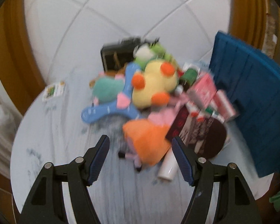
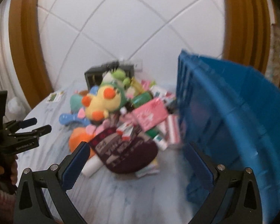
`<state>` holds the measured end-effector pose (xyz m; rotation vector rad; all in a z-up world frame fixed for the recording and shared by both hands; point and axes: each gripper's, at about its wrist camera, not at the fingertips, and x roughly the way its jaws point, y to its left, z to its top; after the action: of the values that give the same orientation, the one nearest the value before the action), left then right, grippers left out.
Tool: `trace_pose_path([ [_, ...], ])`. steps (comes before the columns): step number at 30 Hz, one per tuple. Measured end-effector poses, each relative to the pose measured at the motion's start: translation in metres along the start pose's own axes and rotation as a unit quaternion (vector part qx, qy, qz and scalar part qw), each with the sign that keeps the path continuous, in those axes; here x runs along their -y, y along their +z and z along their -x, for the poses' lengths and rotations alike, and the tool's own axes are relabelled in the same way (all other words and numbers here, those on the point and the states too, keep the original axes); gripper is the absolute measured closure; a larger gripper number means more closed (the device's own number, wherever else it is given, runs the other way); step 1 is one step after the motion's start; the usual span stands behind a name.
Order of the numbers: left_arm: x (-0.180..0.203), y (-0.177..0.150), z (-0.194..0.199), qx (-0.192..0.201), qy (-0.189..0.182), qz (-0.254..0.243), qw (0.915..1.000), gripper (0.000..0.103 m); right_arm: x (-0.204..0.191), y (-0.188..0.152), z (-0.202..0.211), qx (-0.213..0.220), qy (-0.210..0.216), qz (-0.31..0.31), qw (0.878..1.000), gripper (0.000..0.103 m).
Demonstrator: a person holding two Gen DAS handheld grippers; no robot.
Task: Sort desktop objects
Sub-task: 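Return both grippers from the blue bin to the pile, then grasp the white paper tube with the left gripper while the right gripper grasps the Kotex pack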
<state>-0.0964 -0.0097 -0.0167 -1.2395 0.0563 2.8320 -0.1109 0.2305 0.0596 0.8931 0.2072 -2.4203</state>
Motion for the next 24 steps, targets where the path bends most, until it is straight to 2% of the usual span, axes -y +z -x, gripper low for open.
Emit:
trace_pose_path([
  [7, 0.016, -0.037, -0.058, -0.077, -0.036, -0.014, 0.9963, 0.035, 0.004, -0.033, -0.059, -0.086, 0.001, -0.021, 0.996, 0.000],
  [13, 0.047, -0.055, -0.108, -0.110, -0.070, -0.034, 0.9909, 0.035, 0.014, -0.073, -0.111, -0.153, 0.005, -0.033, 0.988, 0.000],
  [17, 0.065, -0.064, -0.140, -0.129, -0.072, -0.042, 0.9881, 0.035, 0.024, -0.090, -0.146, -0.173, -0.001, -0.036, 0.984, 0.000],
  [22, 0.074, -0.063, -0.174, -0.148, -0.077, -0.018, 0.9858, 0.039, 0.034, -0.097, -0.194, -0.183, 0.000, -0.024, 0.983, 0.000],
  [24, 0.077, -0.061, -0.185, -0.155, -0.075, -0.006, 0.9851, 0.047, 0.038, -0.098, -0.209, -0.188, 0.011, -0.025, 0.982, 0.000],
])
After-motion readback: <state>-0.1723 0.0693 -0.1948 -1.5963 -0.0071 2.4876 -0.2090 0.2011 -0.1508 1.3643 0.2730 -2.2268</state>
